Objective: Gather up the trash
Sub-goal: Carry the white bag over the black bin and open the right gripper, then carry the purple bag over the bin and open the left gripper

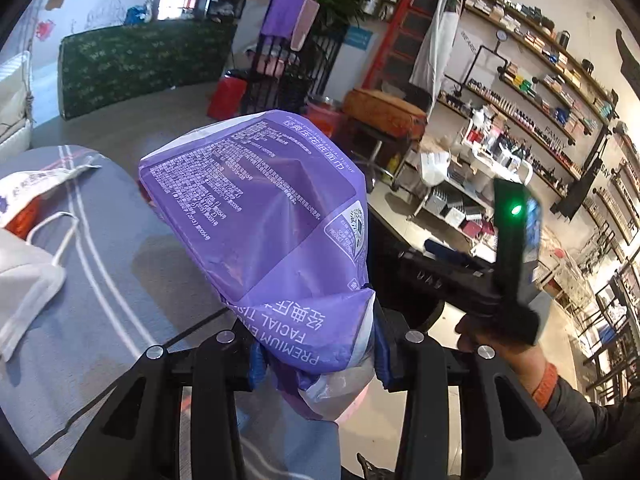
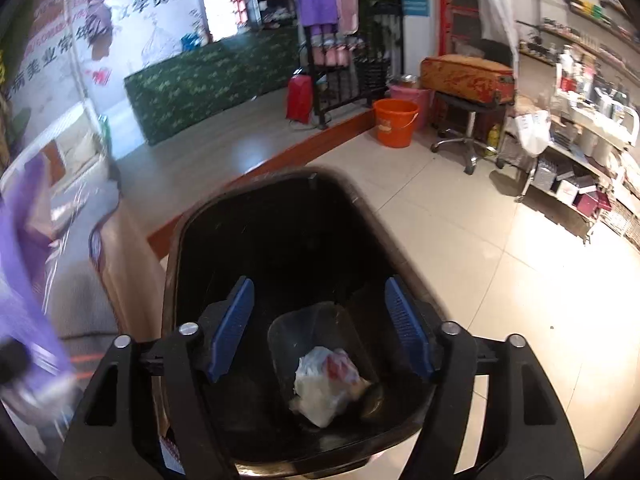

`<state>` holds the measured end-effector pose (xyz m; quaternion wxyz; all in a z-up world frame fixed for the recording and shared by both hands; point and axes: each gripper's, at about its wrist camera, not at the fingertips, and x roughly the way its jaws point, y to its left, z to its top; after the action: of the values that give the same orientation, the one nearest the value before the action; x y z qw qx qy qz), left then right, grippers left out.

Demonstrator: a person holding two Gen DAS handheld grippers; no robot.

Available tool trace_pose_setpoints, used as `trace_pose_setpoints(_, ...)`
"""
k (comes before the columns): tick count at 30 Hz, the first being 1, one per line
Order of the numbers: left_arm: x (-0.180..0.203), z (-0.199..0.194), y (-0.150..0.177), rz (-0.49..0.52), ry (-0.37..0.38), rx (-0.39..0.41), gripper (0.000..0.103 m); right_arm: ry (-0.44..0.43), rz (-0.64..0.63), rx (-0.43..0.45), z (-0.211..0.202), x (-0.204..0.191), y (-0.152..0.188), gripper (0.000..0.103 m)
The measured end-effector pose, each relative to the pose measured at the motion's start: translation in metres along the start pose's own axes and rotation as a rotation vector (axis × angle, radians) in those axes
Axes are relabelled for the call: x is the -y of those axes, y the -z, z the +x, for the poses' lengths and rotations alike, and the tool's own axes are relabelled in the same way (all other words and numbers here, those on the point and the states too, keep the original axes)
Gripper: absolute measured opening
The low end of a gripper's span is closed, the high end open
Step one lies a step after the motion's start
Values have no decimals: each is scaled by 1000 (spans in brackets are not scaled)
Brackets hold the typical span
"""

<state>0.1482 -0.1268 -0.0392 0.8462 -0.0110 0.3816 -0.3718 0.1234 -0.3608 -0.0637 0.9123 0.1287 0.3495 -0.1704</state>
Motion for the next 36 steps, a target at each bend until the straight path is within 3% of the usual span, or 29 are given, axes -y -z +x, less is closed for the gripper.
trace_pose_setpoints(12, 28, 58, -15, 117, 52, -132, 42, 82, 77, 105, -25, 44, -15, 81)
trace_pose_setpoints(15, 35, 73, -17, 153, 49, -164, 49, 100, 104, 106, -24, 56, -14, 81)
trace_pose_setpoints(18, 33, 82, -20, 145, 49, -181, 70, 116, 128, 105, -23, 66, -14, 82)
trace_pose_setpoints(19, 33, 83, -20, 137, 53, -180, 78, 120, 137, 105, -23, 69, -15, 82)
trace_pose_setpoints(22, 30, 79, -21, 115, 70, -158, 87, 128, 157, 106, -23, 74, -15, 84)
trace_pose_setpoints(30, 16, 48, -21, 48, 65, -105, 94, 120, 166, 88, -16, 66, -15, 87)
trace_pose_setpoints(36, 9, 13, -22, 58, -38, -6, 97, 64, 115, 89, -17, 38, -18, 88)
